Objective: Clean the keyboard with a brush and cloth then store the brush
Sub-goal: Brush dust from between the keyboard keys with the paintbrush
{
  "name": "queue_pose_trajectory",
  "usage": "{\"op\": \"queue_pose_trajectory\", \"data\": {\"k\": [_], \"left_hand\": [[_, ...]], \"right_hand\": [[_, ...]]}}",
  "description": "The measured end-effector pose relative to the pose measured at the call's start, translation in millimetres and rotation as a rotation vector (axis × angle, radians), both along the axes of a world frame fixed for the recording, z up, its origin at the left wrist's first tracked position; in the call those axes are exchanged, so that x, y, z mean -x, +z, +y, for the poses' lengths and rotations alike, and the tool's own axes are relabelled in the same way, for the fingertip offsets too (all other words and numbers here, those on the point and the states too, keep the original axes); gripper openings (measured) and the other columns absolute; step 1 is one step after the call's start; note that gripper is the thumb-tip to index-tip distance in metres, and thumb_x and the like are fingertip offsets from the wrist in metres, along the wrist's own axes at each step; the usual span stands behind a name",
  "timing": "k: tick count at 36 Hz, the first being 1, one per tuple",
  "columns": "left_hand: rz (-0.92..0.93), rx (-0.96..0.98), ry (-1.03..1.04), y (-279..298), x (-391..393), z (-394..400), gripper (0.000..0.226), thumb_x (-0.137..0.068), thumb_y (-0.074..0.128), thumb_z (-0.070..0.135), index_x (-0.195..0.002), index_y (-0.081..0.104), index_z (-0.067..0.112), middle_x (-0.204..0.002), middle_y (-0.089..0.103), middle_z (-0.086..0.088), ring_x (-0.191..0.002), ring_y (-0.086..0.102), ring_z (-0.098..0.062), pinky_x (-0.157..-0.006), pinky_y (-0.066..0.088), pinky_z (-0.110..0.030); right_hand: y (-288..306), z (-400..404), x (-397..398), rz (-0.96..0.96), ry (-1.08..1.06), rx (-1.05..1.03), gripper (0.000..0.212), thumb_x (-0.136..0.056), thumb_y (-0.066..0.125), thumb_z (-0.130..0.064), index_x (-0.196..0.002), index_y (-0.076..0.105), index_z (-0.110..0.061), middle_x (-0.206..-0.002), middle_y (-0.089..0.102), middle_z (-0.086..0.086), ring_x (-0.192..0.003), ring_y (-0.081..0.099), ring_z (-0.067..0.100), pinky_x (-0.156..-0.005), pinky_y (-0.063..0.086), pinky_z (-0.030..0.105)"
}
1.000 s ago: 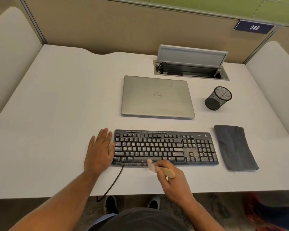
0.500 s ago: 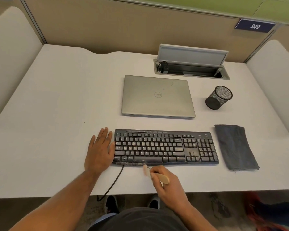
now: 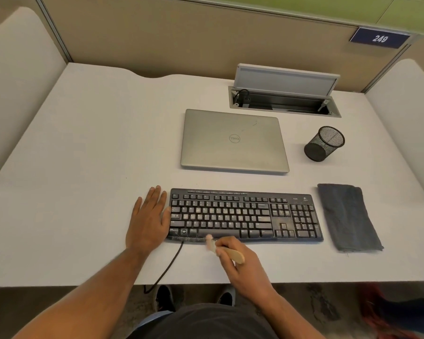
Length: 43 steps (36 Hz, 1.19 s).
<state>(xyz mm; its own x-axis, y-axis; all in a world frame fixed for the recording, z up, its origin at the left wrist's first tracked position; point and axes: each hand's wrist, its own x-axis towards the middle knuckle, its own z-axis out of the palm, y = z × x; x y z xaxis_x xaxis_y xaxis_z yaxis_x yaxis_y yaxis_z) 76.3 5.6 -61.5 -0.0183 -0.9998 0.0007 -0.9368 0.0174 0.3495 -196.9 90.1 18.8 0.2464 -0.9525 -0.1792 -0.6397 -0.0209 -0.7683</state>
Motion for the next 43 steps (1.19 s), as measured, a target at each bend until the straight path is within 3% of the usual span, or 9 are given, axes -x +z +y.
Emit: {"op": "queue_pose_trajectory", "data": {"k": [8,12,19,24,27,34,37,40,43], "left_hand": [[0.008,-0.001,0.002,-1,1,0,0.068,-0.103,0.012,0.047,-0.159,0.034,0.015,-0.168,0.022,0.000,-0.156,0.013,-0.013,-0.127,0.012,-0.043],[0.003,-0.009,0.003,-1,0,0,0.069,-0.103,0.010,0.048,-0.159,0.032,0.015,-0.168,0.020,0.001,-0.157,0.011,-0.012,-0.128,0.010,-0.042],[-0.001,-0.017,0.005,1,1,-1,0.070,-0.101,0.008,0.049,-0.160,0.030,0.016,-0.169,0.018,0.002,-0.157,0.009,-0.012,-0.128,0.008,-0.041],[0.004,-0.018,0.003,0,0,0,0.070,-0.102,0.008,0.049,-0.160,0.028,0.016,-0.169,0.017,0.002,-0.157,0.008,-0.011,-0.128,0.009,-0.042],[-0.009,-0.025,-0.002,0,0,-1,0.070,-0.102,0.006,0.049,-0.161,0.025,0.017,-0.169,0.013,0.003,-0.157,0.005,-0.010,-0.128,0.007,-0.041],[-0.016,-0.029,0.001,-1,0,-1,0.070,-0.102,0.006,0.050,-0.161,0.024,0.018,-0.170,0.012,0.004,-0.157,0.003,-0.009,-0.128,0.005,-0.040],[-0.017,-0.026,0.000,-2,0,-1,0.069,-0.102,0.008,0.049,-0.161,0.026,0.017,-0.169,0.014,0.003,-0.157,0.005,-0.010,-0.128,0.007,-0.041],[-0.009,-0.017,0.002,-3,-1,-1,0.067,-0.103,0.012,0.048,-0.160,0.030,0.016,-0.169,0.017,0.002,-0.157,0.008,-0.011,-0.128,0.010,-0.043],[-0.011,-0.017,-0.001,-3,0,-1,0.068,-0.103,0.011,0.048,-0.160,0.029,0.016,-0.169,0.017,0.002,-0.157,0.008,-0.011,-0.128,0.010,-0.043]], "right_hand": [[3,0,14,-0.003,-0.290,0.097,0.016,-0.105,0.058,-0.019,-0.108,0.059,-0.035,-0.095,0.066,-0.021,-0.091,0.064,-0.002,-0.066,0.048,0.010],[1,-3,7,0.047,-0.107,0.036,0.009,-0.107,0.053,-0.030,-0.112,0.060,-0.034,-0.099,0.063,-0.025,-0.093,0.062,-0.002,-0.070,0.047,0.010],[0,-5,-19,0.053,0.098,-0.030,0.027,-0.106,0.050,-0.046,-0.127,0.060,-0.032,-0.120,0.063,-0.023,-0.099,0.059,-0.010,-0.082,0.048,0.009],[2,0,-8,0.001,-0.028,0.038,0.022,-0.106,0.055,-0.038,-0.123,0.064,-0.028,-0.111,0.063,-0.028,-0.101,0.064,-0.002,-0.080,0.054,0.015],[-3,-1,1,0.074,-0.111,0.083,0.020,-0.106,0.055,-0.034,-0.120,0.064,-0.024,-0.107,0.065,-0.022,-0.095,0.065,-0.001,-0.075,0.052,0.012],[-1,-4,-15,0.115,0.107,-0.021,0.029,-0.107,0.050,-0.045,-0.130,0.059,-0.030,-0.127,0.065,-0.017,-0.101,0.058,-0.009,-0.086,0.045,0.005],[2,-6,-20,0.102,0.170,-0.069,0.032,-0.106,0.048,-0.050,-0.132,0.058,-0.034,-0.133,0.061,-0.022,-0.112,0.058,-0.006,-0.094,0.047,0.011],[6,-3,-13,0.029,0.056,-0.042,0.029,-0.103,0.054,-0.051,-0.128,0.061,-0.036,-0.125,0.064,-0.026,-0.109,0.061,-0.008,-0.089,0.050,0.011],[11,0,4,-0.057,-0.200,0.054,0.015,-0.093,0.058,-0.056,-0.106,0.060,-0.049,-0.100,0.070,-0.030,-0.092,0.068,-0.004,-0.071,0.057,0.017]]}}
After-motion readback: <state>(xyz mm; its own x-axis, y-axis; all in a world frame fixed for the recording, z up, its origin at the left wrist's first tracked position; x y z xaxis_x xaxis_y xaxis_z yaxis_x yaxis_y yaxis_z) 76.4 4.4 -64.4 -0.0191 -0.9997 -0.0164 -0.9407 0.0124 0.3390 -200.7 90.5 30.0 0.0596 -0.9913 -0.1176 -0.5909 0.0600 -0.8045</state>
